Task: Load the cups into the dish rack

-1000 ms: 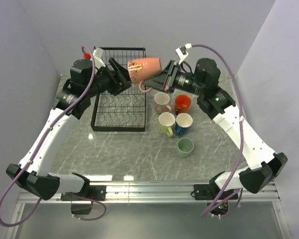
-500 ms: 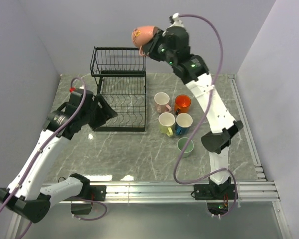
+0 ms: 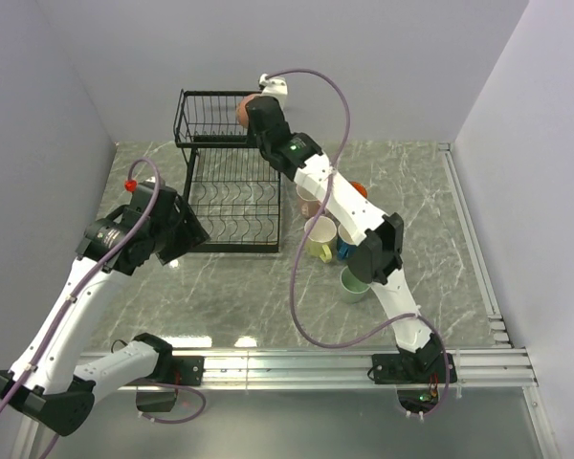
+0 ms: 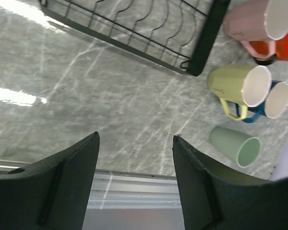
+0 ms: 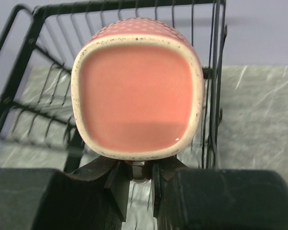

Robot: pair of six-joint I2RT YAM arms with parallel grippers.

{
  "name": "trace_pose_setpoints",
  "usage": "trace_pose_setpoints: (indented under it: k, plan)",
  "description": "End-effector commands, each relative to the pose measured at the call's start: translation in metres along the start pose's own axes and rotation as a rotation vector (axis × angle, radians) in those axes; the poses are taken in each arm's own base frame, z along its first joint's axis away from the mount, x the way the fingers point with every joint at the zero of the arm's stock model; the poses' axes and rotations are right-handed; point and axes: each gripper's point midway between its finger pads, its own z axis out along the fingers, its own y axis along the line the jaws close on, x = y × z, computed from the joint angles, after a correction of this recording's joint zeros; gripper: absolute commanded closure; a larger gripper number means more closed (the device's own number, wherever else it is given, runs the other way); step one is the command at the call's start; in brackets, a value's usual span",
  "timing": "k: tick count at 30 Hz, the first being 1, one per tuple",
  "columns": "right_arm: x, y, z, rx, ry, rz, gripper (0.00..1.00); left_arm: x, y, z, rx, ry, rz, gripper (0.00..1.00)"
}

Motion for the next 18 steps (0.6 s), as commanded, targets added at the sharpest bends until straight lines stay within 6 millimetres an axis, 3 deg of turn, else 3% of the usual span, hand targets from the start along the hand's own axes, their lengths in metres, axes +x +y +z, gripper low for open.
trace_pose_setpoints:
  k: [1,7,13,18]
  plan:
    - [-0.091,-0.008,-0.011,0.057,-0.296,0.057,1.00,-0.002,0.015,-0.005,-0.058,-0.024,0.027,0.32]
    - [-0.088,-0.032,0.001,0.153,-0.308,0.030,1.00,-0.002,0.020,-0.003,-0.086,-0.021,0.033,0.33]
    - [-0.111,-0.049,-0.001,0.190,-0.367,0.028,1.00,-0.003,0.020,-0.001,-0.090,-0.030,0.016,0.33]
    - [-0.084,-0.052,0.015,0.210,-0.311,-0.041,1.00,-0.001,0.015,0.005,-0.076,-0.016,0.005,0.33]
